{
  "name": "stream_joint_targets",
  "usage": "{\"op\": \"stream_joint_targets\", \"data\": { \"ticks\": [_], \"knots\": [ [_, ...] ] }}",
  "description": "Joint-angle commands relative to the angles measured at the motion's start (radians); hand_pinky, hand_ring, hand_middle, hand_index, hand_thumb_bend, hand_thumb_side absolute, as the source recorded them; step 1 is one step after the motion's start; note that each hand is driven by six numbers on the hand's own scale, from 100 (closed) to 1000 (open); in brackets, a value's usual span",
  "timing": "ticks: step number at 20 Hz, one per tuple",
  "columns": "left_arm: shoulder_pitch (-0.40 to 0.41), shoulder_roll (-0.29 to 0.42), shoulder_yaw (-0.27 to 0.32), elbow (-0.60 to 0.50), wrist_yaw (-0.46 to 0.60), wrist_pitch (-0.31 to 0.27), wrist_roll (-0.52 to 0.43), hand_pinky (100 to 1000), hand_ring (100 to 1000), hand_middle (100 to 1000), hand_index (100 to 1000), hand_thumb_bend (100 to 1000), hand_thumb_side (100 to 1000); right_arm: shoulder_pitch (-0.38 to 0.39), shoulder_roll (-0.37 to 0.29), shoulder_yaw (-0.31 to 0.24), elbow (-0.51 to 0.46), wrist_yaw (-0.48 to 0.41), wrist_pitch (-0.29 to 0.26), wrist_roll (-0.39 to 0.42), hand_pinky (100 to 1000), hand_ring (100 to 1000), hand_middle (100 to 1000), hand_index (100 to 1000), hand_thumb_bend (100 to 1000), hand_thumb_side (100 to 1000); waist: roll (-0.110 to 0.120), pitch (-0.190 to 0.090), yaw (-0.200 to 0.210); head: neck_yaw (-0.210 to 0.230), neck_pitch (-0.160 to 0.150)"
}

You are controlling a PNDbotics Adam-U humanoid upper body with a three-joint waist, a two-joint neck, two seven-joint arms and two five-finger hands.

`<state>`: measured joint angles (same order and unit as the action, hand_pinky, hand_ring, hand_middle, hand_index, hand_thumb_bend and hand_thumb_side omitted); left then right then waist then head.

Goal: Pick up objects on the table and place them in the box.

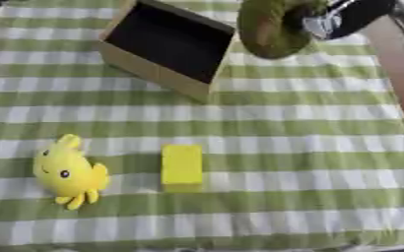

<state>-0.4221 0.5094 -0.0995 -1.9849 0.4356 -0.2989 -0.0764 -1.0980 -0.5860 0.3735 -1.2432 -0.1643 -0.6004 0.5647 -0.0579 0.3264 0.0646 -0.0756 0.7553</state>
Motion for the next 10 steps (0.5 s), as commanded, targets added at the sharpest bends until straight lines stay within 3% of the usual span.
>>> {"op": "stream_joint_targets", "data": {
  "ticks": [1, 10],
  "knots": [
    [-0.017, 0.023, 0.011, -0.015, 0.003, -0.004, 0.002, 724, 809, 761, 838, 100, 570, -0.056, 0.041, -0.051, 0.098, 0.017, -0.307, 0.329, 857, 837, 335, 602, 100, 212, 0.0, -0.033, 0.006, -0.011, -0.001],
    [-0.047, 0.017, 0.001, -0.015, 0.011, -0.004, -0.009, 724, 809, 761, 838, 100, 570, -0.133, 0.177, -0.159, 0.294, 0.162, -0.307, 0.326, 854, 838, 342, 610, 100, 208, 0.0, -0.014, 0.034, -0.046, -0.024]
  ]
}}
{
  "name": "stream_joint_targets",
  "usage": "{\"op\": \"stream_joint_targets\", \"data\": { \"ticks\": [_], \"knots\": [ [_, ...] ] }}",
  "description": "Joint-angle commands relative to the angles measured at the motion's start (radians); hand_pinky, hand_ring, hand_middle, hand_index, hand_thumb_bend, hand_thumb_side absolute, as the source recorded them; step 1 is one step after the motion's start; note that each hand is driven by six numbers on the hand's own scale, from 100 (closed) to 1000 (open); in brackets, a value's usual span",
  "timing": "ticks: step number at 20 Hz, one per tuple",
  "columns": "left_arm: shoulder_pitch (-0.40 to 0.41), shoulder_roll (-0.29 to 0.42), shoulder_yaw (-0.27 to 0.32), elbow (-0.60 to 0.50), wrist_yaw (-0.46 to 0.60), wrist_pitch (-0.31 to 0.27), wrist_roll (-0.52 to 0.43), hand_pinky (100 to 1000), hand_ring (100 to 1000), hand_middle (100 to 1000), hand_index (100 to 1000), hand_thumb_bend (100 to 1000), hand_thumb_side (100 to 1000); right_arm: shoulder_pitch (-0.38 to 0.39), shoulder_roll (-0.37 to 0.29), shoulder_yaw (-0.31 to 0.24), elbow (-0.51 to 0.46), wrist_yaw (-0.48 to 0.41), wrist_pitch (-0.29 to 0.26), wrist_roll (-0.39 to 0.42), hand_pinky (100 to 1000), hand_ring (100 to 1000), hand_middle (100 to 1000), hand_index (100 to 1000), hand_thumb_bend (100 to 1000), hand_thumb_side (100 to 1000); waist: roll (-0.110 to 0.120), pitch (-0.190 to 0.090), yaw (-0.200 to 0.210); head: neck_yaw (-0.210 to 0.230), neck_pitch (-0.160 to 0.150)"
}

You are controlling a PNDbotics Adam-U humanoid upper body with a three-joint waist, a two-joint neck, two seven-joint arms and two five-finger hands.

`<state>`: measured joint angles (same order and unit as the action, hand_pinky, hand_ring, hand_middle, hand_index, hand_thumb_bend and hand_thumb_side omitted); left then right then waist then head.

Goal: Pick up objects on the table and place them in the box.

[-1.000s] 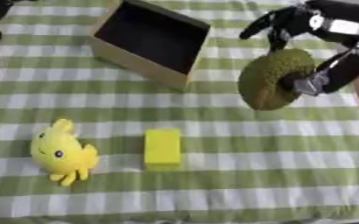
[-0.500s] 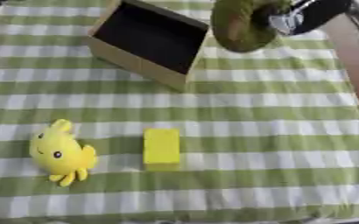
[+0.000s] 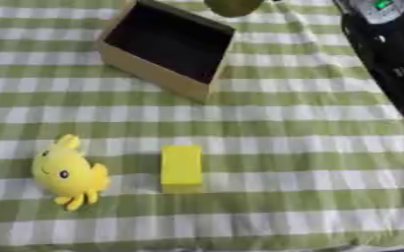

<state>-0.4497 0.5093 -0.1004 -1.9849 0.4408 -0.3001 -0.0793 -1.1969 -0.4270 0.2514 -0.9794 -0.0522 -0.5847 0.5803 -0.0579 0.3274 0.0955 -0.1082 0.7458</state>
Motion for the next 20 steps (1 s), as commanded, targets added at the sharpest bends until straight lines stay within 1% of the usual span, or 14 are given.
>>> {"op": "stream_joint_targets", "data": {
  "ticks": [1, 5, 10, 12, 13, 14, 18, 19, 20],
  "knots": [
    [-0.024, 0.015, 0.001, -0.015, 0.008, -0.002, -0.008, 724, 809, 761, 837, 100, 570, -0.038, 0.032, -0.046, 0.047, 0.079, -0.322, 0.302, 856, 839, 344, 612, 100, 208, 0.0, -0.012, 0.007, -0.019, -0.017],
    [-0.036, 0.01, -0.002, -0.015, 0.012, -0.002, -0.013, 724, 809, 761, 837, 100, 570, -0.04, 0.074, -0.064, 0.095, 0.193, -0.322, 0.263, 868, 851, 353, 624, 100, 213, -0.001, -0.003, 0.02, -0.029, -0.023],
    [-0.04, 0.008, -0.003, -0.015, 0.013, 0.0, -0.014, 724, 810, 761, 837, 100, 570, -0.029, 0.1, -0.046, 0.11, 0.271, -0.322, 0.247, 881, 867, 382, 650, 100, 219, -0.003, 0.003, 0.026, -0.03, -0.023],
    [-0.044, 0.006, -0.003, -0.015, 0.014, 0.001, -0.015, 724, 810, 761, 837, 100, 570, -0.025, 0.108, -0.044, 0.117, 0.299, -0.322, 0.246, 891, 881, 407, 671, 100, 224, -0.003, 0.005, 0.028, -0.031, -0.025],
    [-0.045, 0.006, -0.004, -0.015, 0.014, 0.001, -0.016, 724, 810, 761, 837, 100, 570, -0.023, 0.111, -0.046, 0.121, 0.313, -0.322, 0.244, 896, 890, 423, 689, 100, 209, -0.003, 0.006, 0.029, -0.031, -0.025],
    [-0.045, 0.006, -0.003, -0.015, 0.014, 0.001, -0.016, 723, 810, 761, 837, 100, 570, -0.022, 0.114, -0.048, 0.125, 0.327, -0.322, 0.24, 898, 895, 433, 697, 100, 227, -0.003, 0.007, 0.03, -0.031, -0.026],
    [-0.039, 0.005, -0.003, -0.015, 0.011, 0.003, -0.016, 723, 810, 761, 836, 100, 570, -0.02, 0.117, -0.053, 0.128, 0.381, -0.322, 0.209, 913, 930, 503, 747, 100, 232, -0.003, 0.01, 0.03, -0.034, -0.026],
    [-0.038, 0.005, -0.003, -0.015, 0.011, 0.004, -0.016, 723, 810, 761, 836, 100, 571, -0.02, 0.117, -0.052, 0.126, 0.396, -0.322, 0.201, 926, 957, 554, 789, 100, 252, -0.003, 0.01, 0.029, -0.036, -0.026],
    [-0.037, 0.004, -0.003, -0.015, 0.01, 0.004, -0.016, 723, 810, 761, 836, 100, 571, -0.02, 0.117, -0.05, 0.122, 0.413, -0.322, 0.194, 931, 966, 571, 805, 100, 264, -0.003, 0.01, 0.029, -0.037, -0.026]
  ]
}}
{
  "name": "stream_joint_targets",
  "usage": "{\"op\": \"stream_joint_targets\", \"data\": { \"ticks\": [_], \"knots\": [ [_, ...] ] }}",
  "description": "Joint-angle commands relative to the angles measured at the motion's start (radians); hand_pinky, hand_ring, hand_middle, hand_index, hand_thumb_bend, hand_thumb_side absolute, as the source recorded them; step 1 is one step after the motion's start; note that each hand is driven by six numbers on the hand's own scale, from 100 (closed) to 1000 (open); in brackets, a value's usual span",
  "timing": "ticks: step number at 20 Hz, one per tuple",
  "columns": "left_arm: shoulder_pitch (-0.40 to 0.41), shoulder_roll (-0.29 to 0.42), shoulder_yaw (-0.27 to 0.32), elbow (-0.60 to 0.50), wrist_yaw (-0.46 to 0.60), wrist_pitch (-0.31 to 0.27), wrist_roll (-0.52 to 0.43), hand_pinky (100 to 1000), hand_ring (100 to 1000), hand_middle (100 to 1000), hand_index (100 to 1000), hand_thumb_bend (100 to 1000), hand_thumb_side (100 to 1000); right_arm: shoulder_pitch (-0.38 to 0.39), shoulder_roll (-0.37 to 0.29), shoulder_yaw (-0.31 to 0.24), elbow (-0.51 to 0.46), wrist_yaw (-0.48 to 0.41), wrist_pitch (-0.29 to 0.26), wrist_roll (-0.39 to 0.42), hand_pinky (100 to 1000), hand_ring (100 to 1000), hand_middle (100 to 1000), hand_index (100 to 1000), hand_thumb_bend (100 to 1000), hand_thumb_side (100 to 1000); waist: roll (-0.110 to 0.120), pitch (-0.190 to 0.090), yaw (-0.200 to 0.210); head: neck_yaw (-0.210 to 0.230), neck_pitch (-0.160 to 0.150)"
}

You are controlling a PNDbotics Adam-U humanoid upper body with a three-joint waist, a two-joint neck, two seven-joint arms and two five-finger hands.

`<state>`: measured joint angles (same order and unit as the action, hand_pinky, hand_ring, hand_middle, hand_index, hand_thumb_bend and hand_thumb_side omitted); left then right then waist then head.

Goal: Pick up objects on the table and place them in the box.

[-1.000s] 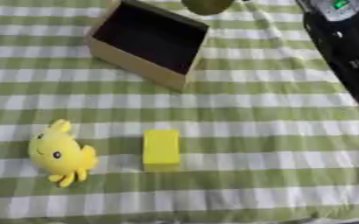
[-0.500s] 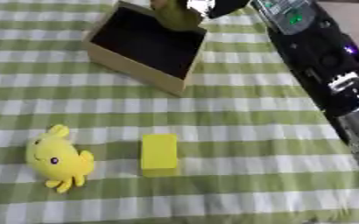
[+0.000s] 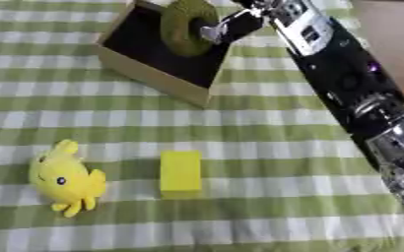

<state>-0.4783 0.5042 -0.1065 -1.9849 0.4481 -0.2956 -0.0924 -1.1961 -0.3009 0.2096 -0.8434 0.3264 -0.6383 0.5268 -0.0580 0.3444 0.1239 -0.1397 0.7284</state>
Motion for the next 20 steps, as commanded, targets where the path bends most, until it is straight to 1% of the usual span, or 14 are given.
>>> {"op": "stream_joint_targets", "data": {
  "ticks": [1, 3, 6, 8, 9, 11, 12, 14, 16, 20],
  "knots": [
    [-0.008, 0.009, 0.003, -0.015, 0.003, -0.001, -0.003, 723, 810, 761, 836, 100, 570, -0.021, -0.011, -0.004, -0.021, 0.054, -0.269, 0.243, 940, 981, 609, 833, 100, 293, -0.002, -0.008, 0.0, -0.006, -0.008],
    [-0.005, 0.009, 0.004, -0.015, 0.002, 0.0, -0.002, 723, 811, 761, 836, 100, 570, -0.02, -0.013, 0.005, -0.037, 0.092, -0.269, 0.233, 950, 998, 657, 869, 100, 318, -0.001, -0.009, -0.001, -0.008, -0.006],
    [-0.001, 0.009, 0.003, -0.015, 0.001, 0.001, -0.002, 723, 811, 761, 836, 100, 571, -0.016, -0.017, 0.011, -0.05, 0.147, -0.269, 0.211, 966, 1000, 693, 896, 100, 333, 0.0, -0.011, -0.004, -0.01, -0.005],
    [0.0, 0.007, 0.002, -0.015, 0.0, 0.003, -0.003, 723, 811, 761, 836, 100, 571, -0.014, -0.016, 0.016, -0.048, 0.184, -0.269, 0.193, 982, 1000, 719, 918, 100, 326, 0.001, -0.011, -0.005, -0.011, -0.005],
    [0.001, 0.007, 0.002, -0.015, 0.0, 0.003, -0.004, 723, 811, 761, 836, 100, 571, -0.013, -0.016, 0.019, -0.047, 0.199, -0.269, 0.187, 998, 1000, 734, 936, 100, 308, 0.001, -0.011, -0.006, -0.012, -0.005],
    [0.003, 0.007, 0.002, -0.015, -0.001, 0.004, -0.003, 723, 812, 762, 836, 100, 571, -0.012, -0.016, 0.024, -0.045, 0.22, -0.269, 0.184, 1000, 1000, 739, 941, 100, 288, 0.003, -0.012, -0.008, -0.012, -0.003],
    [0.004, 0.007, 0.002, -0.015, -0.001, 0.004, -0.003, 723, 812, 762, 836, 100, 571, -0.011, -0.017, 0.025, -0.045, 0.226, -0.269, 0.184, 1000, 1000, 743, 949, 100, 263, 0.003, -0.013, -0.008, -0.012, -0.001],
    [0.005, 0.007, 0.002, -0.015, -0.001, 0.005, -0.004, 723, 812, 762, 836, 100, 570, -0.011, -0.018, 0.024, -0.047, 0.225, -0.269, 0.188, 1000, 1000, 739, 960, 100, 219, 0.004, -0.014, -0.01, -0.012, 0.002],
    [0.007, 0.008, 0.002, -0.015, -0.001, 0.005, -0.003, 724, 812, 762, 836, 100, 570, -0.01, -0.023, 0.02, -0.056, 0.201, -0.269, 0.201, 1000, 1000, 734, 972, 100, 179, 0.006, -0.017, -0.013, -0.011, 0.004],
    [0.012, 0.009, 0.002, -0.015, -0.001, 0.005, -0.003, 724, 813, 762, 836, 100, 570, -0.008, -0.043, 0.002, -0.097, 0.105, -0.269, 0.231, 1000, 1000, 718, 981, 100, 120, 0.008, -0.023, -0.018, -0.007, 0.008]
  ]
}}
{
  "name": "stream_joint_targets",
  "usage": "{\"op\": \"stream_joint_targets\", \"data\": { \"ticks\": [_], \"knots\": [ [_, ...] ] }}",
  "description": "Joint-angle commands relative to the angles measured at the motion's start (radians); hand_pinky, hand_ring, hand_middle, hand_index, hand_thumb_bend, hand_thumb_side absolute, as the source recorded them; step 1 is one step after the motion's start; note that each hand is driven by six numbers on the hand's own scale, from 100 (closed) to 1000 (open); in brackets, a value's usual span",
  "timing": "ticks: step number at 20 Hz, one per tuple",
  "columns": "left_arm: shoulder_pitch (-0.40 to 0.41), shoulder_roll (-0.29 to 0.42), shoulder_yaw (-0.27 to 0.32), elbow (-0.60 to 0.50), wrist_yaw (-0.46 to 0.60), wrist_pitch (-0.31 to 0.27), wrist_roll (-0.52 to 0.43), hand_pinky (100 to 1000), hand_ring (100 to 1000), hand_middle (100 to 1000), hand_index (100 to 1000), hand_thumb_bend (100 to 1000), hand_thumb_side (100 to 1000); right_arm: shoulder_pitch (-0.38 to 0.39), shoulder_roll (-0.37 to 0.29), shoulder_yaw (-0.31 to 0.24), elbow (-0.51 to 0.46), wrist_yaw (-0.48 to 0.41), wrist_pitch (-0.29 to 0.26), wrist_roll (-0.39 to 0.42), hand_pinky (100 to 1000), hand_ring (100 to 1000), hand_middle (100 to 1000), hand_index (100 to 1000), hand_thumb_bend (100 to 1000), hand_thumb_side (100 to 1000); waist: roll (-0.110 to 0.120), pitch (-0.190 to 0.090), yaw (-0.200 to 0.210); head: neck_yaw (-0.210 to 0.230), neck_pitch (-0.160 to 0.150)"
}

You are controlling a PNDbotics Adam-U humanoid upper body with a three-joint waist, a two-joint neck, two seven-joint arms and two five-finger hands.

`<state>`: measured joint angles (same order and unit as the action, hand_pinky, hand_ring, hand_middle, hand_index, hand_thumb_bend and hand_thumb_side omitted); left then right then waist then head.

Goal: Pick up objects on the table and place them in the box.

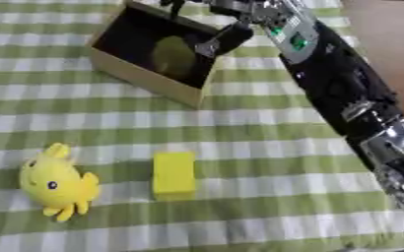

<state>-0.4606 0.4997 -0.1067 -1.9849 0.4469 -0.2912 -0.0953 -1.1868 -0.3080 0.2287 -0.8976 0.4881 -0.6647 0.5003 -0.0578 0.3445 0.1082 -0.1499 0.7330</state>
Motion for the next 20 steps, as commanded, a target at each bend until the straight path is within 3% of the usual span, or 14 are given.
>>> {"op": "stream_joint_targets", "data": {
  "ticks": [1, 5, 11, 15, 20],
  "knots": [
    [-0.004, 0.014, 0.002, -0.015, -0.001, 0.0, 0.0, 724, 813, 763, 836, 100, 570, -0.016, -0.043, -0.021, -0.055, -0.086, -0.242, 0.267, 1000, 1000, 720, 988, 100, 106, 0.008, -0.025, -0.004, 0.004, 0.005],
    [0.0, 0.015, 0.002, -0.015, 0.0, 0.001, 0.0, 724, 813, 763, 836, 100, 570, -0.013, -0.072, -0.029, -0.095, -0.175, -0.242, 0.315, 1000, 1000, 723, 1000, 100, 150, 0.01, -0.03, -0.01, 0.009, 0.007],
    [0.006, 0.021, 0.003, -0.015, -0.003, -0.001, 0.0, 724, 813, 763, 836, 100, 569, 0.014, -0.132, -0.041, -0.166, -0.321, -0.242, 0.342, 1000, 1000, 691, 974, 100, 100, 0.012, -0.034, -0.014, 0.014, 0.014],
    [0.006, 0.044, 0.005, -0.015, -0.02, -0.006, -0.002, 725, 815, 765, 837, 100, 566, 0.061, -0.225, -0.039, -0.286, -0.466, -0.242, 0.321, 993, 1000, 676, 970, 100, 100, 0.01, -0.035, -0.021, 0.024, 0.02],
    [0.001, 0.13, 0.012, -0.015, -0.095, -0.035, -0.004, 728, 815, 765, 844, 100, 582, 0.18, -0.372, -0.054, -0.5, -0.658, -0.234, 0.25, 950, 1000, 657, 962, 100, 100, 0.013, -0.034, -0.029, 0.037, 0.02]
  ]
}}
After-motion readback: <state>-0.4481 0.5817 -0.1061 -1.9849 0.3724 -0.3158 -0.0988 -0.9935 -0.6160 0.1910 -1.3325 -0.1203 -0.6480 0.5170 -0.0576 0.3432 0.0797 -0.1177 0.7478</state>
